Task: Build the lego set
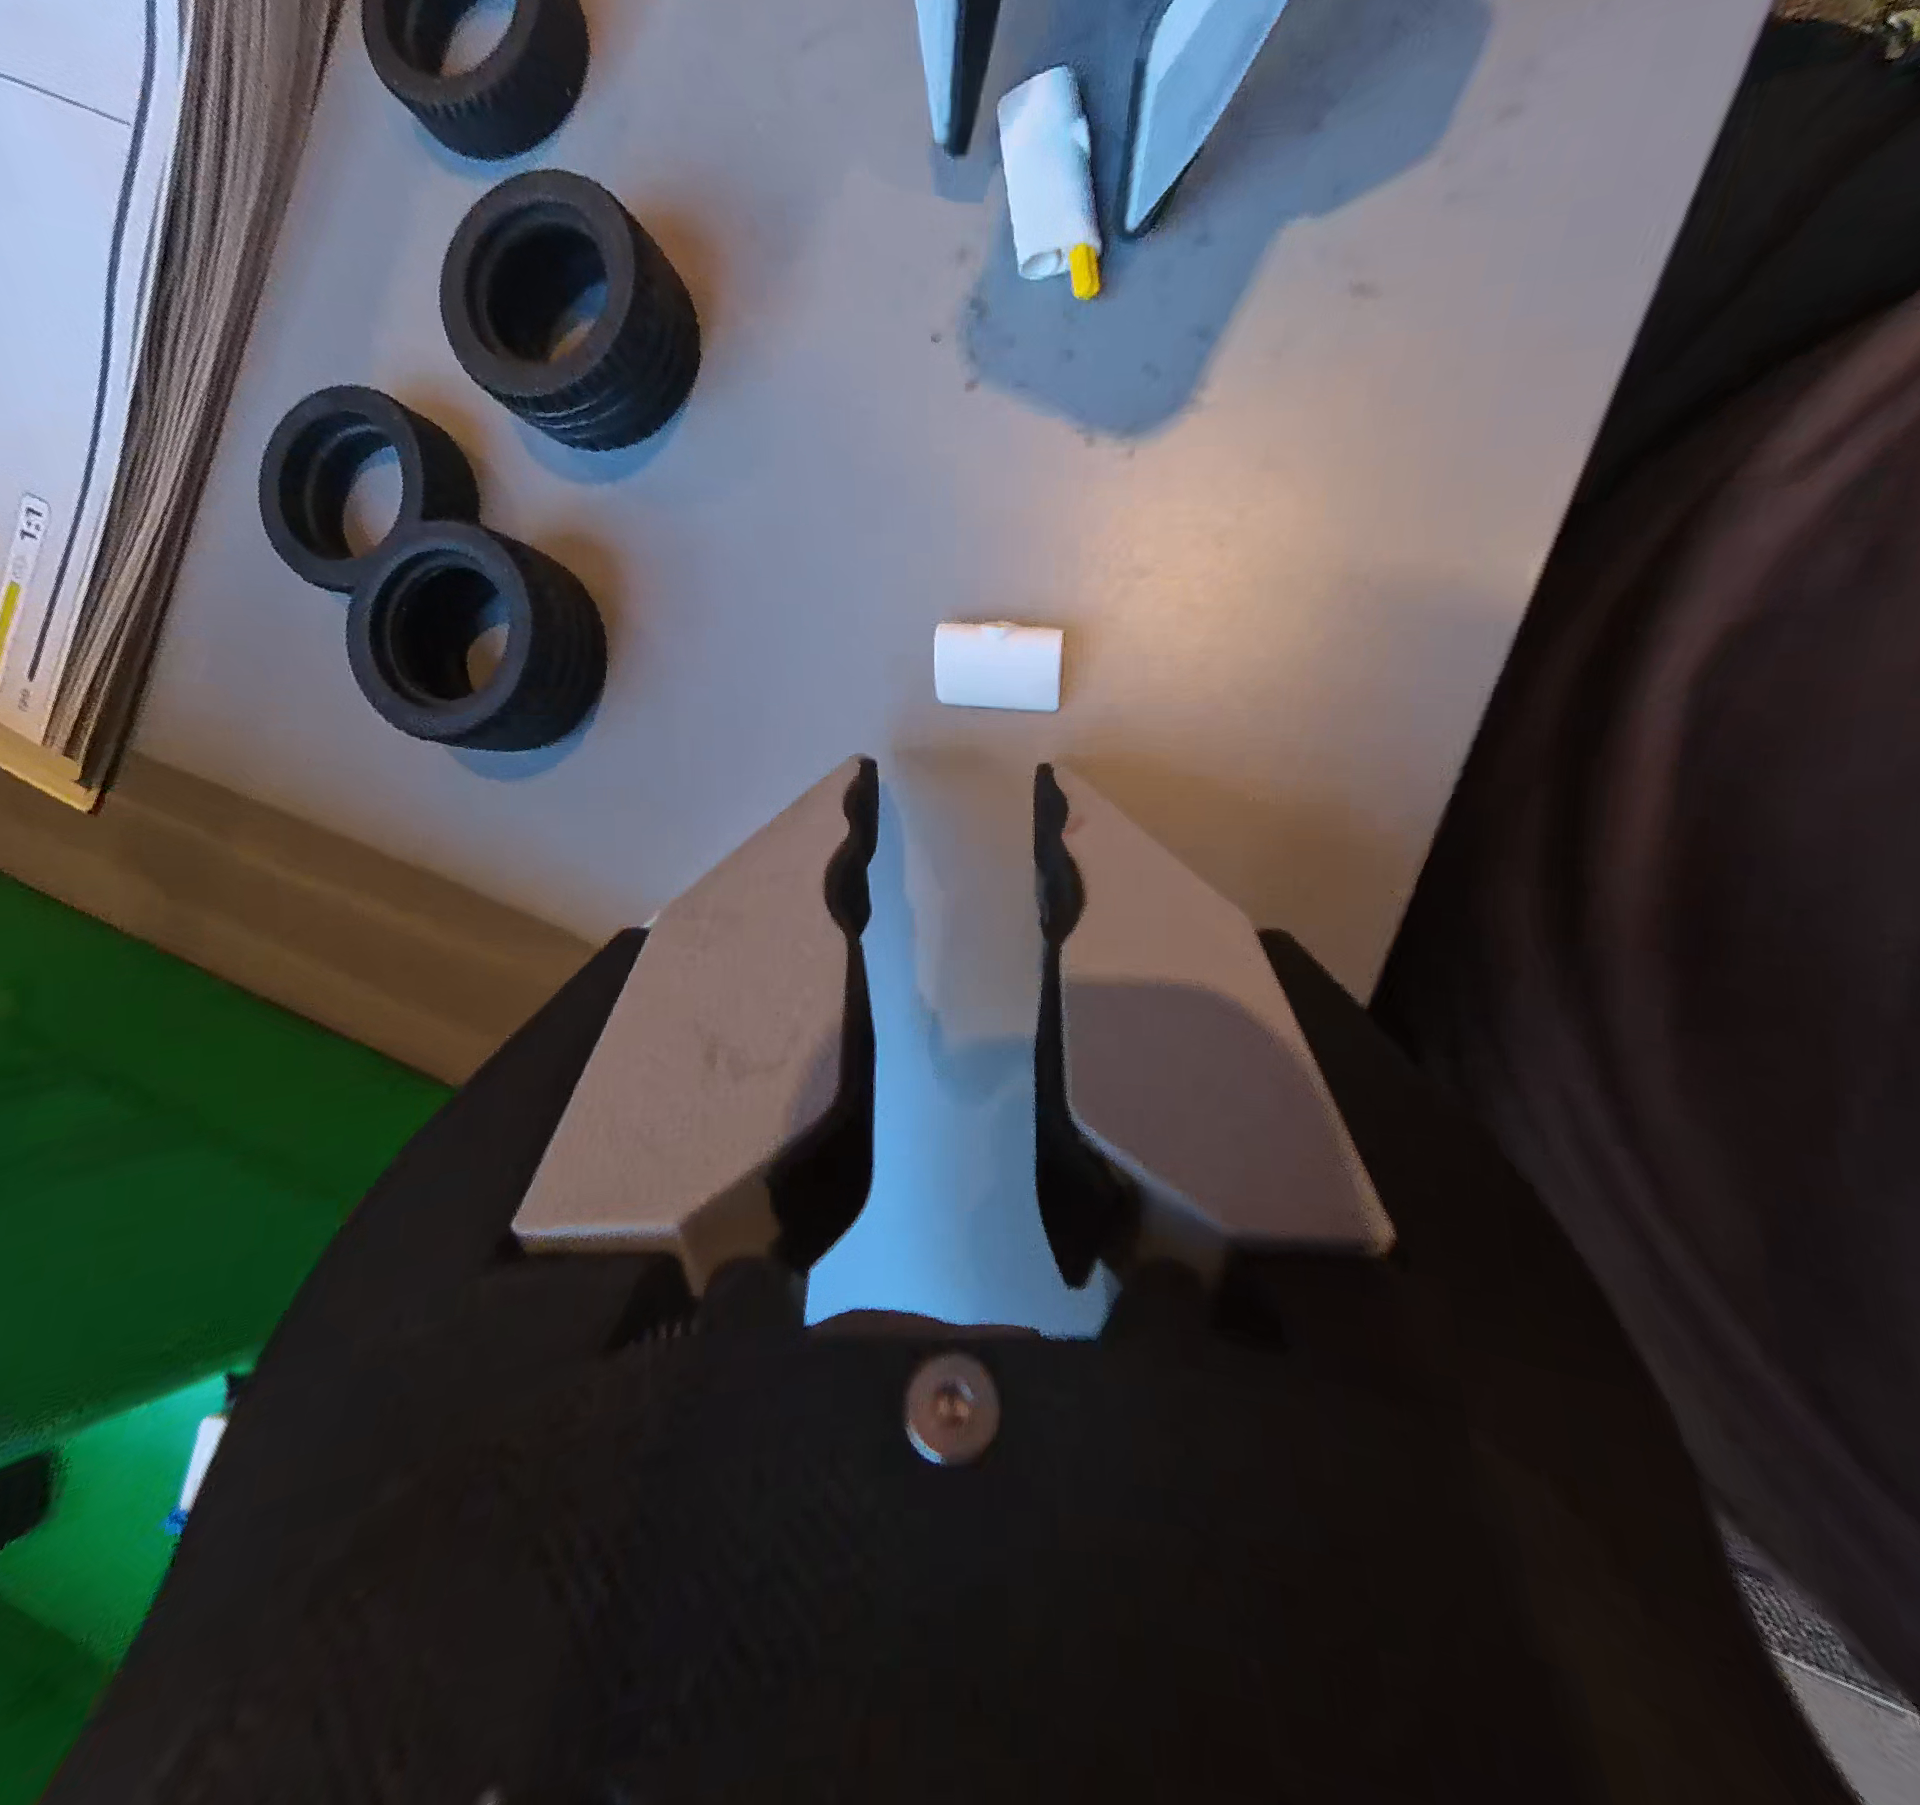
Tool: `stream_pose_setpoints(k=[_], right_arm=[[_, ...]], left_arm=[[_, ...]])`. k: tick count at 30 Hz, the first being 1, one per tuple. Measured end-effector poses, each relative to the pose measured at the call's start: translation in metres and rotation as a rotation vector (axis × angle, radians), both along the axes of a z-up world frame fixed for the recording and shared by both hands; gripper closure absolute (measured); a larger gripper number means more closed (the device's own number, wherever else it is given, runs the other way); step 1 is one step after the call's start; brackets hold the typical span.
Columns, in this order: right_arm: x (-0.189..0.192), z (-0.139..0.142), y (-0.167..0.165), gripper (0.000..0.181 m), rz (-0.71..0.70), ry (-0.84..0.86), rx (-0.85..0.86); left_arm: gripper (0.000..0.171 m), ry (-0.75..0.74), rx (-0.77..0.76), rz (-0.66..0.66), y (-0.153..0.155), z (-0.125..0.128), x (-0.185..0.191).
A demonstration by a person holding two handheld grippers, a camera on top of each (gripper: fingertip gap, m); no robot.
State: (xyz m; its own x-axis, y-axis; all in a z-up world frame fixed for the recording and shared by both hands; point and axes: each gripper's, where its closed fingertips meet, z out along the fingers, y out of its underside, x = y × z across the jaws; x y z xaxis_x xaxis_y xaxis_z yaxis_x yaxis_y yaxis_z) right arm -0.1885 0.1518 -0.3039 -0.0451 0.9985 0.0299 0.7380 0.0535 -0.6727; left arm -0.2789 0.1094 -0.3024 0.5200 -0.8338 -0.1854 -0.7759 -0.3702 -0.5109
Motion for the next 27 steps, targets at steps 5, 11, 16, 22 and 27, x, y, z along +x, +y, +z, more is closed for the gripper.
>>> stream_pose_setpoints(k=[5,11,16,22,27], right_arm=[[0.0,-0.003,-0.002,0.156,-0.007,0.011,-0.02],[0.0,-0.003,-0.004,0.159,-0.023,0.031,-0.028],[0.0,-0.003,-0.004,0.16,-0.025,0.041,-0.03],[0.001,-0.003,-0.004,0.159,-0.018,0.038,-0.013],[0.005,-0.002,-0.006,0.155,-0.018,0.029,0.006]], left_arm=[[0.153,-0.022,-0.03,-0.026,0.002,-0.003,0.014],[0.145,-0.123,-0.072,0.134,-0.002,-0.001,0.034],[0.144,-0.198,0.007,0.171,0.0,0.018,0.033],[0.136,-0.014,0.117,-0.081,0.01,0.022,0.023],[0.129,0.041,0.054,-0.158,0.011,0.002,0.027]])
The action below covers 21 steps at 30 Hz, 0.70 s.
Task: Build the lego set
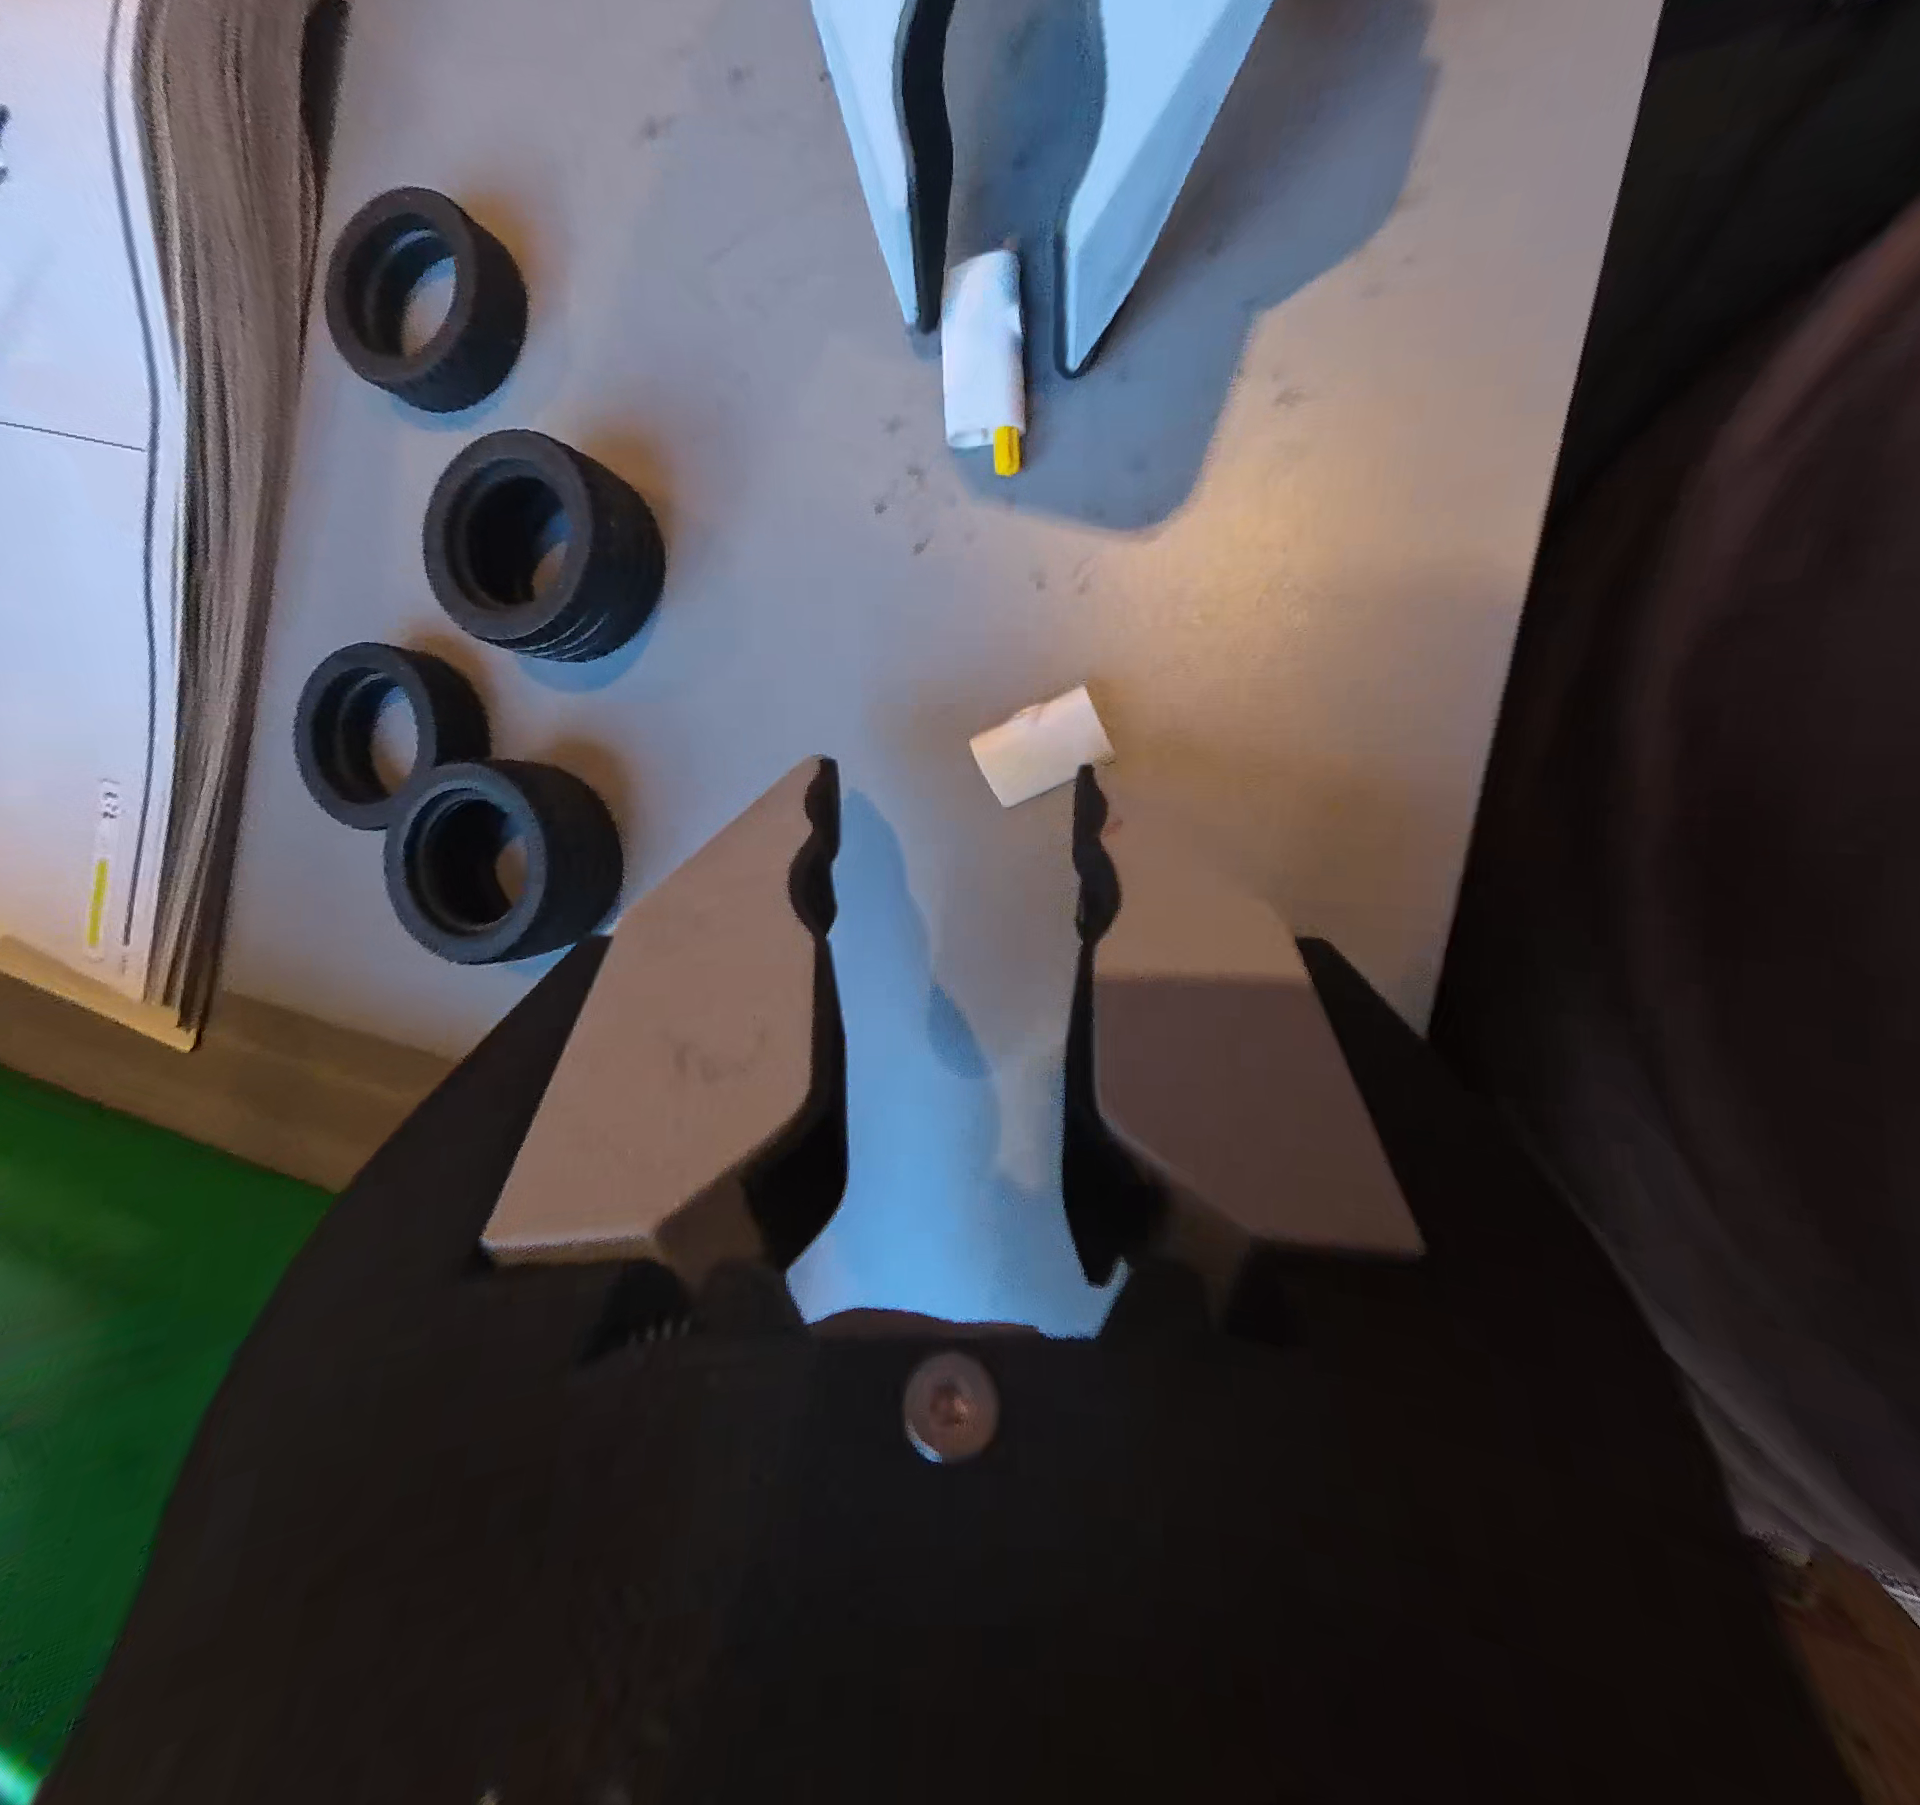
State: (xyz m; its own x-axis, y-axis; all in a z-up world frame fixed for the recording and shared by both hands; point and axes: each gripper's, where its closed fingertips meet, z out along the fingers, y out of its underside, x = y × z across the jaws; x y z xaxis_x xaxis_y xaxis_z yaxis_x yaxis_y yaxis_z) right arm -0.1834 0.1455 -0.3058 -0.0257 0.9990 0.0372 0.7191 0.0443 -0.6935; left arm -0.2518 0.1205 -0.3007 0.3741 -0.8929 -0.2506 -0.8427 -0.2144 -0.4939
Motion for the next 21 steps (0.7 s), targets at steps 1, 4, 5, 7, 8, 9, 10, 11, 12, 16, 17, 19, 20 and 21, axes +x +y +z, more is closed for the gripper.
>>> stream_pose_setpoints(k=[1,4,5,7,8,9,10,11,12,16,17,19,20,21], right_arm=[[0.002,0.001,0.0,0.155,-0.004,-0.001,0.002],[0.008,0.004,0.002,0.155,-0.019,0.005,0.005],[0.01,0.005,0.003,0.155,-0.024,0.009,0.005],[0.013,0.009,0.004,0.155,-0.035,0.018,0.007],[0.014,0.01,0.005,0.155,-0.04,0.022,0.007],[0.015,0.011,0.006,0.155,-0.044,0.025,0.007],[0.015,0.012,0.006,0.155,-0.048,0.028,0.007],[0.016,0.012,0.007,0.155,-0.05,0.028,0.008],[0.016,0.012,0.008,0.155,-0.052,0.028,0.008],[0.014,0.011,0.008,0.155,-0.049,0.024,0.01],[0.014,0.011,0.007,0.155,-0.048,0.024,0.009],[0.012,0.01,0.006,0.155,-0.047,0.023,0.009],[0.012,0.01,0.006,0.155,-0.046,0.022,0.01],[0.012,0.009,0.005,0.155,-0.045,0.02,0.011]], left_arm=[[0.13,-0.012,-0.011,-0.01,-0.001,-0.001,0.002],[0.135,-0.041,-0.052,-0.018,-0.003,-0.002,0.005],[0.137,-0.046,-0.06,-0.018,-0.004,-0.003,0.006],[0.14,-0.052,-0.063,-0.006,-0.005,-0.003,0.006],[0.142,-0.051,-0.065,0.006,-0.006,-0.003,0.006],[0.142,-0.05,-0.066,0.017,-0.008,-0.003,0.006],[0.142,-0.051,-0.066,0.024,-0.01,-0.003,0.005],[0.142,-0.052,-0.064,0.028,-0.012,-0.003,0.005],[0.142,-0.056,-0.063,0.032,-0.013,-0.003,0.005],[0.143,-0.074,-0.071,0.038,-0.018,-0.003,0.005],[0.143,-0.074,-0.073,0.038,-0.018,-0.003,0.004],[0.142,-0.07,-0.073,0.041,-0.017,-0.003,0.005],[0.141,-0.068,-0.069,0.051,-0.015,-0.003,0.004],[0.141,-0.066,-0.066,0.066,-0.012,-0.003,0.003]])
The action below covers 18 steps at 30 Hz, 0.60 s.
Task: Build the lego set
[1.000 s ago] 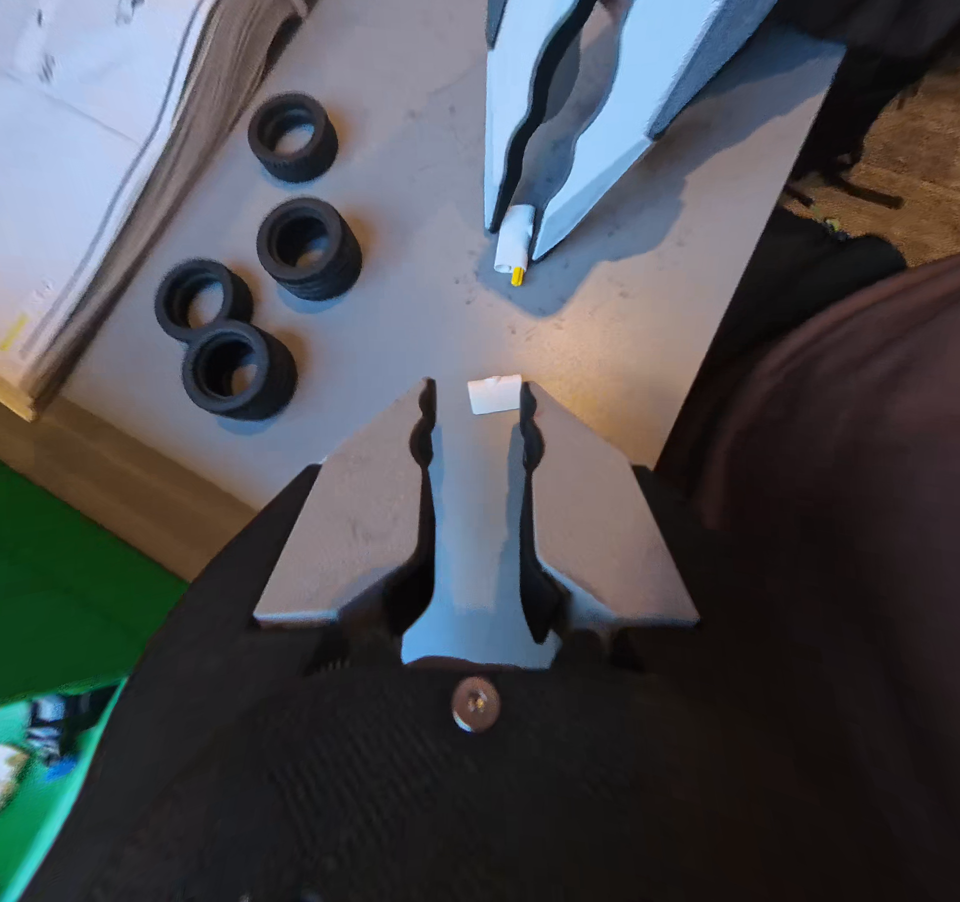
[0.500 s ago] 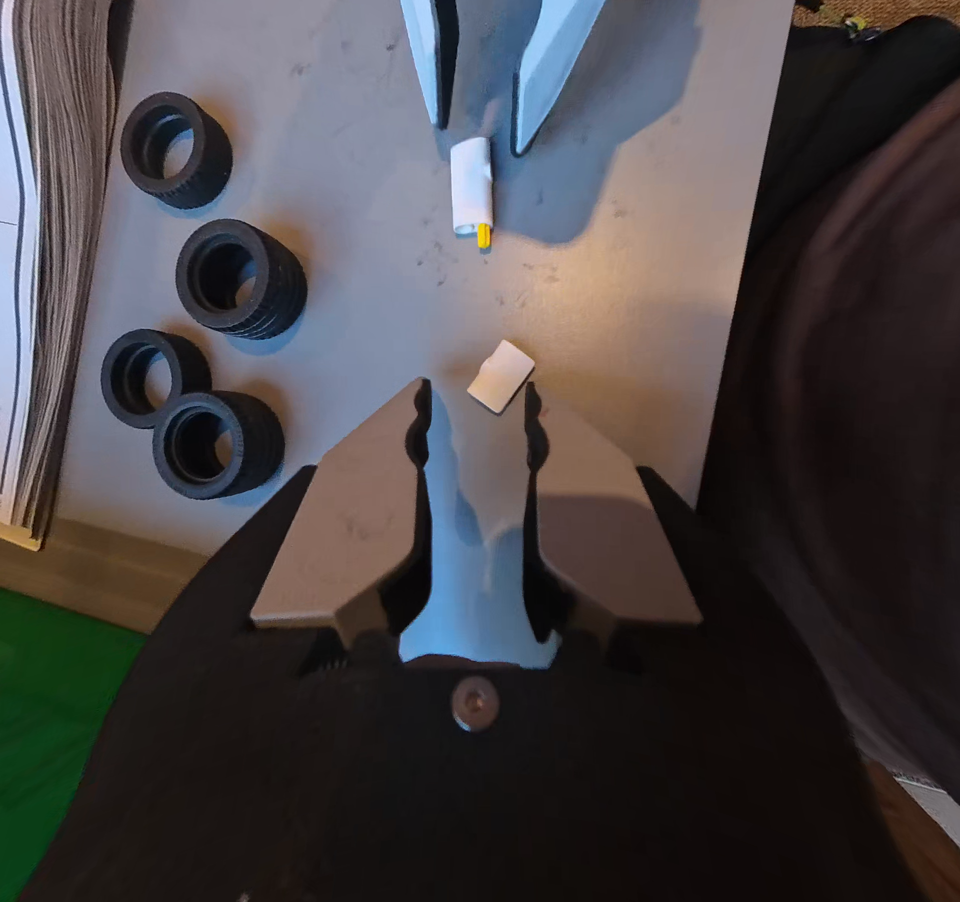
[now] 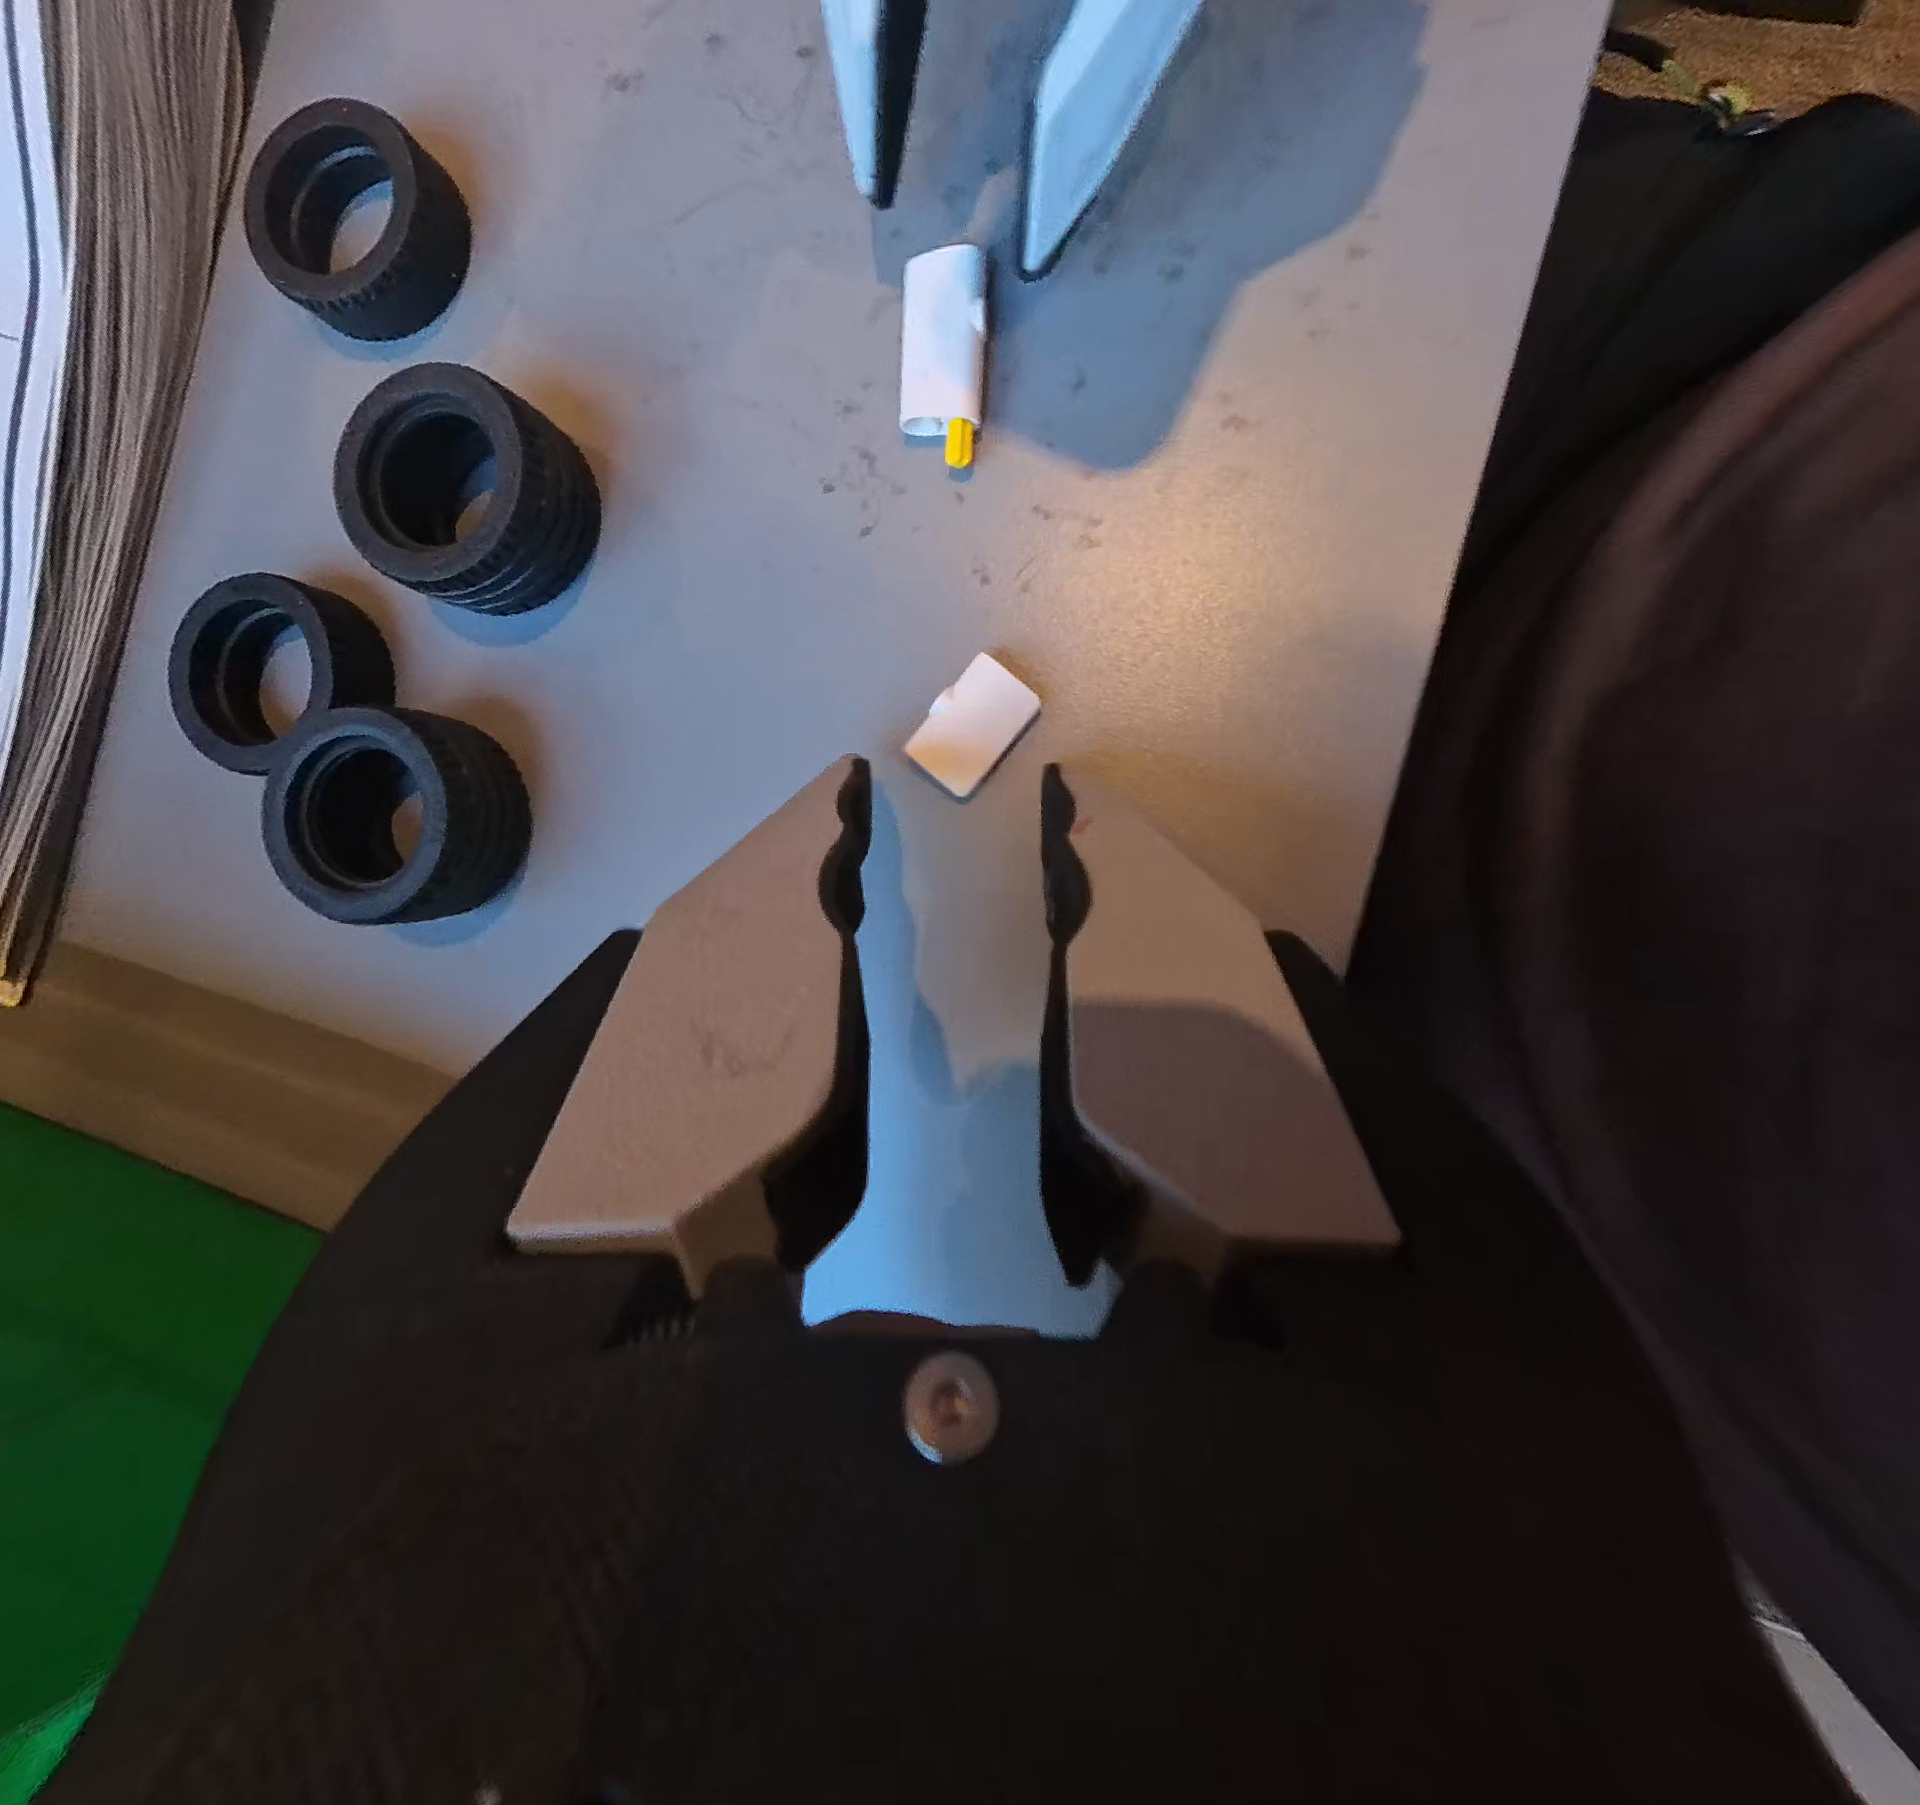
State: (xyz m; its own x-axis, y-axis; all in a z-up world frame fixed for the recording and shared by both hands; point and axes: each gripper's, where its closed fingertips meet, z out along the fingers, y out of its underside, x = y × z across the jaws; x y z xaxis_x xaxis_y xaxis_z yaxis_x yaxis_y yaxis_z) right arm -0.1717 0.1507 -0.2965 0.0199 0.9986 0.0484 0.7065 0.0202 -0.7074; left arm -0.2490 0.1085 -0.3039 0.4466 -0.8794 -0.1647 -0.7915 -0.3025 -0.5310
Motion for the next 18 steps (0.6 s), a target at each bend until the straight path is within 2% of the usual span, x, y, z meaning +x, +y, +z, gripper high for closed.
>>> stream_pose_setpoints(k=[6,10,13,15,16,18], right_arm=[[0.002,0.001,0.001,0.155,-0.008,-0.003,0.007],[0.005,0.002,0.002,0.155,-0.016,0.002,0.01],[0.007,0.001,0.003,0.155,-0.023,0.002,0.005],[0.008,0.0,0.003,0.155,-0.024,0.0,0.006],[0.008,0.001,0.004,0.155,-0.025,0.0,0.006],[0.008,0.002,0.003,0.155,-0.023,0.004,0.006]], left_arm=[[0.137,0.049,0.037,0.079,0.038,0.001,-0.014],[0.136,0.012,0.04,0.18,0.054,0.004,-0.023],[0.135,-0.053,-0.007,0.178,0.042,0.009,-0.013],[0.135,-0.037,-0.051,0.258,0.033,0.01,-0.017],[0.134,-0.046,-0.101,0.31,0.027,0.011,-0.017],[0.129,-0.148,-0.211,0.327,0.01,0.016,0.001]])
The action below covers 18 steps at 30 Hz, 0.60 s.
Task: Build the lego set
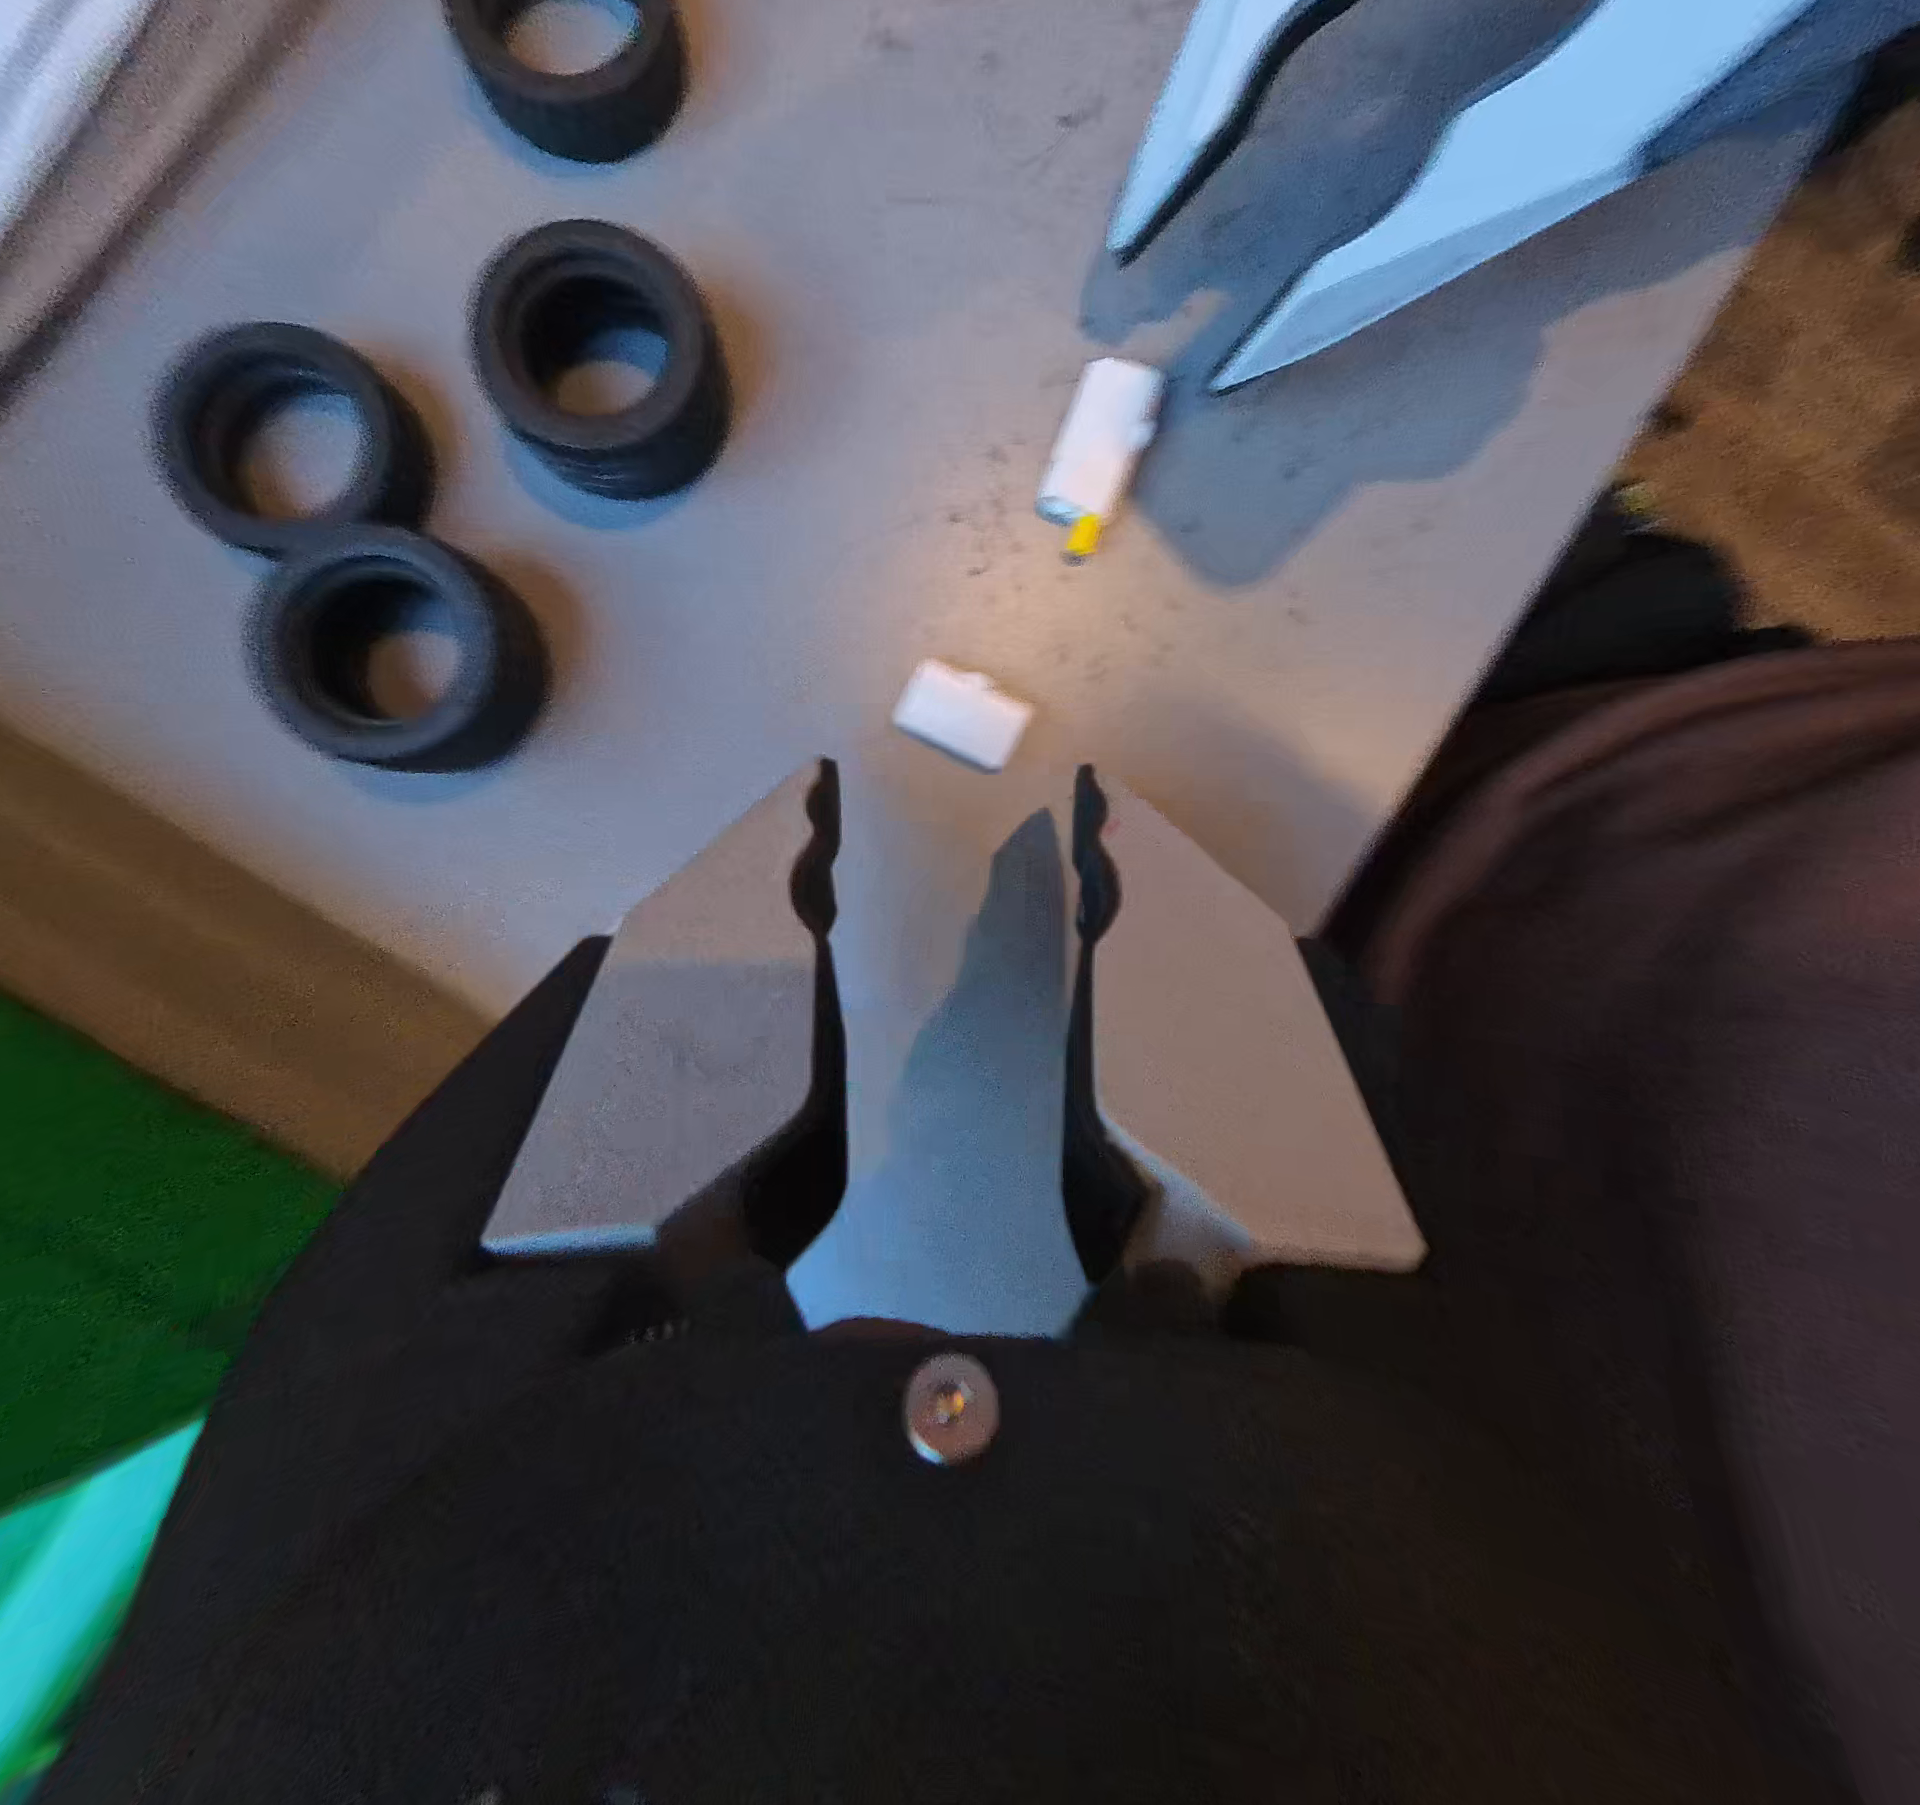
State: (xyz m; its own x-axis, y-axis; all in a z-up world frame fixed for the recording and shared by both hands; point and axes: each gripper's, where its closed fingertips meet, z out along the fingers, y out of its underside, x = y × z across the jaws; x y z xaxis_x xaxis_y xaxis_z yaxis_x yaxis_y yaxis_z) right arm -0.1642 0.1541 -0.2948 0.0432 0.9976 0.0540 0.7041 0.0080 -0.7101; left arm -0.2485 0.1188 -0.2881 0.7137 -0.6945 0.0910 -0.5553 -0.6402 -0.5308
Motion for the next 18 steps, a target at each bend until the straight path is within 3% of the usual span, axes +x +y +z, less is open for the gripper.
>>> stream_pose_setpoints(k=[2,6,10,18], right_arm=[[-0.002,0.001,-0.001,0.155,0.006,0.007,0.002],[-0.005,0.001,-0.001,0.155,0.016,0.009,0.002],[-0.005,0.002,-0.005,0.155,0.025,0.016,0.005],[0.0,0.005,-0.002,0.155,0.009,0.027,0.006]], left_arm=[[0.129,-0.042,-0.029,0.006,-0.007,0.001,0.01],[0.119,0.051,-0.037,0.045,0.003,-0.018,0.007],[0.134,0.117,0.019,0.031,0.017,-0.02,0.002],[0.118,0.175,-0.021,0.046,0.018,-0.02,-0.035]])
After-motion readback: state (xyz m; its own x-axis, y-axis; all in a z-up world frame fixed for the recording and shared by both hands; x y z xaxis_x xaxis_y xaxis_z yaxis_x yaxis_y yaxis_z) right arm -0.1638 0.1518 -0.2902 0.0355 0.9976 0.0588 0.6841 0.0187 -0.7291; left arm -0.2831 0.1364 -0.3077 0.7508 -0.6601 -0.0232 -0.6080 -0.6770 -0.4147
